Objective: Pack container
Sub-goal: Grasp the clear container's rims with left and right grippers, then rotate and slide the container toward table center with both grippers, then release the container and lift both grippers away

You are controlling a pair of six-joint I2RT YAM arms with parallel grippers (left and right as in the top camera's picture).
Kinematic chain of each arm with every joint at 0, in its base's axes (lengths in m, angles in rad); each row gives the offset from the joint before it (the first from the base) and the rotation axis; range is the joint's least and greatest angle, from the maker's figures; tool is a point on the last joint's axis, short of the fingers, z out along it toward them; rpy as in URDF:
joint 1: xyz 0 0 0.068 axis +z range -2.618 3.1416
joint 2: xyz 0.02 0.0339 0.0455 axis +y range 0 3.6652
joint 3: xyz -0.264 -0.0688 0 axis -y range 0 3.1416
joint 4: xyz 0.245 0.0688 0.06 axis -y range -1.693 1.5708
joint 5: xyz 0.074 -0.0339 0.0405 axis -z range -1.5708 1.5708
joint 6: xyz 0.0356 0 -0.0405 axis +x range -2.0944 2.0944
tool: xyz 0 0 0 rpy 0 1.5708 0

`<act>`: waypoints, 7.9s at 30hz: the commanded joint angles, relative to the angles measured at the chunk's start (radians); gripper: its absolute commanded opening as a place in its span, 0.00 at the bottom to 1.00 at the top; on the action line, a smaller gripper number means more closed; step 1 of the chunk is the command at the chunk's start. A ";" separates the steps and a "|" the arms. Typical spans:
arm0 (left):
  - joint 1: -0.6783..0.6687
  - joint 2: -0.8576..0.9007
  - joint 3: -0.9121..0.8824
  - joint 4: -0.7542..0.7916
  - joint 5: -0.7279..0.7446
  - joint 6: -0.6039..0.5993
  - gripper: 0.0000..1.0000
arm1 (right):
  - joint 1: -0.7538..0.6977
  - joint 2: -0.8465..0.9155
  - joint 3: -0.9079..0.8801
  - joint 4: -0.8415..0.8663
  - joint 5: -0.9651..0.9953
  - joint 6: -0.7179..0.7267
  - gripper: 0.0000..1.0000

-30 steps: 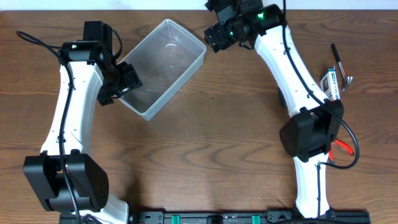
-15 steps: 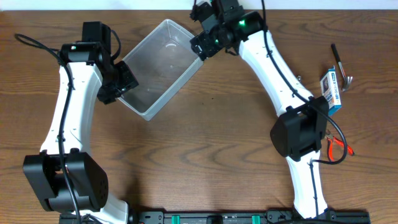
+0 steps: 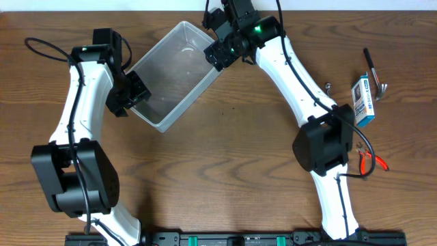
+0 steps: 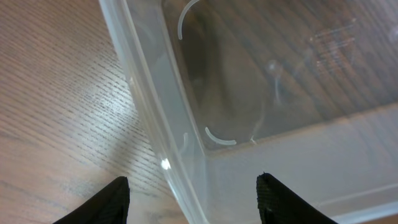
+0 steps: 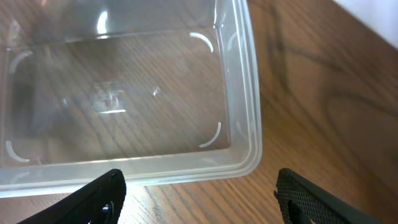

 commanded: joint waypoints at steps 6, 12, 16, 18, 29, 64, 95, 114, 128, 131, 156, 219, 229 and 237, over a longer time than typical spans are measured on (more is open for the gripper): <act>0.003 0.024 -0.011 0.011 -0.001 -0.005 0.58 | -0.003 0.071 0.014 -0.018 0.022 -0.018 0.76; 0.003 0.033 -0.012 0.019 -0.001 -0.005 0.50 | -0.009 0.090 0.014 -0.021 0.021 -0.013 0.71; 0.003 0.044 -0.012 0.031 -0.001 -0.005 0.43 | -0.010 0.090 0.014 -0.022 0.021 -0.014 0.71; 0.003 0.054 -0.012 0.033 -0.001 -0.005 0.43 | -0.011 0.090 0.014 -0.024 0.021 -0.013 0.69; 0.003 0.109 -0.012 0.023 -0.001 -0.005 0.43 | -0.026 0.090 0.014 -0.021 0.022 -0.013 0.76; -0.007 0.109 -0.012 0.045 0.098 0.083 0.36 | -0.068 0.064 0.014 -0.325 0.193 0.142 0.57; -0.137 0.109 -0.012 0.052 0.100 0.267 0.36 | -0.153 -0.069 0.014 -0.499 0.331 0.256 0.57; -0.137 0.109 -0.012 0.071 0.100 0.285 0.36 | -0.159 -0.053 0.013 -0.286 0.122 0.069 0.57; -0.137 0.109 -0.012 0.068 0.100 0.284 0.37 | -0.153 0.042 0.007 -0.302 0.119 0.069 0.50; -0.137 0.109 -0.012 0.068 0.100 0.284 0.37 | -0.149 0.059 0.006 -0.313 0.116 0.069 0.49; -0.154 0.109 -0.012 0.038 0.100 0.285 0.37 | -0.141 0.067 0.006 -0.628 0.197 0.254 0.05; -0.265 0.109 -0.011 0.423 0.100 0.453 0.37 | -0.083 -0.116 0.006 -0.766 0.225 0.343 0.49; -0.205 0.034 0.065 0.410 0.064 0.398 0.85 | -0.114 -0.198 0.006 -0.674 0.259 0.356 0.57; -0.035 -0.122 0.069 0.344 -0.166 0.278 0.99 | -0.267 -0.358 0.006 -0.625 0.352 0.378 0.88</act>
